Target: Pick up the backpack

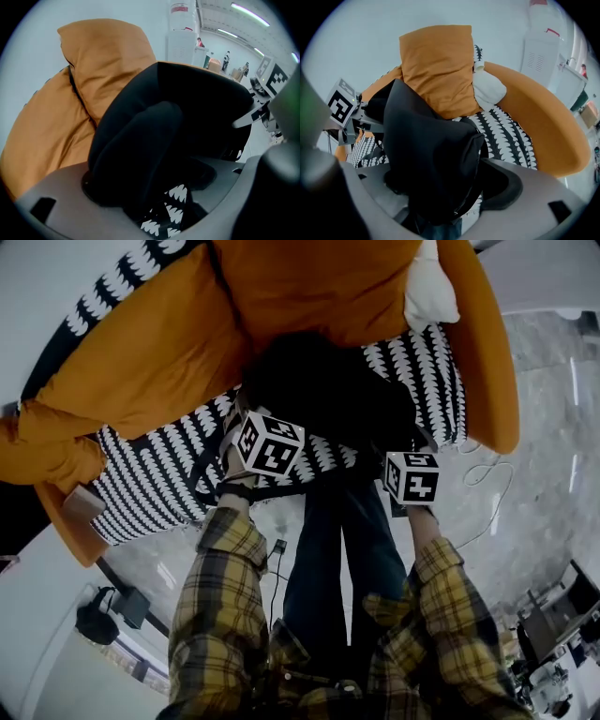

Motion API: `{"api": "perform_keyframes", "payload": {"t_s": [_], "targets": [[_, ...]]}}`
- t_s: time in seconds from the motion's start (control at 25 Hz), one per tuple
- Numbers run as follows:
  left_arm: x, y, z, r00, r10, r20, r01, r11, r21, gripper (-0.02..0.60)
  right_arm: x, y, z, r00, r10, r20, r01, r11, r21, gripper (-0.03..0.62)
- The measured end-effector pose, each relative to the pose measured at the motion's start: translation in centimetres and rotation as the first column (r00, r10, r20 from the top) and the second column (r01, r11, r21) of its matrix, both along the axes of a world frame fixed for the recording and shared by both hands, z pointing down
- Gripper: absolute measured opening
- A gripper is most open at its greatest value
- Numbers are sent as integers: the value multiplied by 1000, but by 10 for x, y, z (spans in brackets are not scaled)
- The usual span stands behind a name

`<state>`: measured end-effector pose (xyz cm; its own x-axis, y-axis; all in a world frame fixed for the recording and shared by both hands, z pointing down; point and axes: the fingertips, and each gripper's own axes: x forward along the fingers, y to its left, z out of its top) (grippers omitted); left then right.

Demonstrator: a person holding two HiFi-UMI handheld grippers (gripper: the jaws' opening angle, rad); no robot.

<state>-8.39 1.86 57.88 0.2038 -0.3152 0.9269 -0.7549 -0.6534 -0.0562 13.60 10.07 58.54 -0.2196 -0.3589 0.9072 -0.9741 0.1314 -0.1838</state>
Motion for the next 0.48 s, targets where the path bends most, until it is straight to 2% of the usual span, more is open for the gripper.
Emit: {"api": "perform_keyframes", "payload": {"t_s": [0.16, 0.32, 0.36, 0.44, 0.48], "targets": [[1, -2, 10, 999, -17, -37, 17, 1000, -19, 351, -9, -4, 10, 999, -26, -21, 25, 1000, -8, 365], [5, 20, 26, 998, -10, -56, 6, 997, -73, 347, -22, 4, 21, 999, -39, 4, 39, 999, -30, 349], [6, 23, 29, 999, -14, -48, 10, 997, -76, 332, -21, 4, 22, 999, -38, 5, 39, 999, -31, 316], [7, 23, 27, 999, -27, -21, 26, 998, -54, 233, -19, 3, 18, 999, -43, 4, 43, 999, -26, 281], [5, 21, 24, 999, -36, -11, 35, 999, -38, 204, -21, 3, 15, 999, -46, 7, 46, 999, -24, 257]]}}
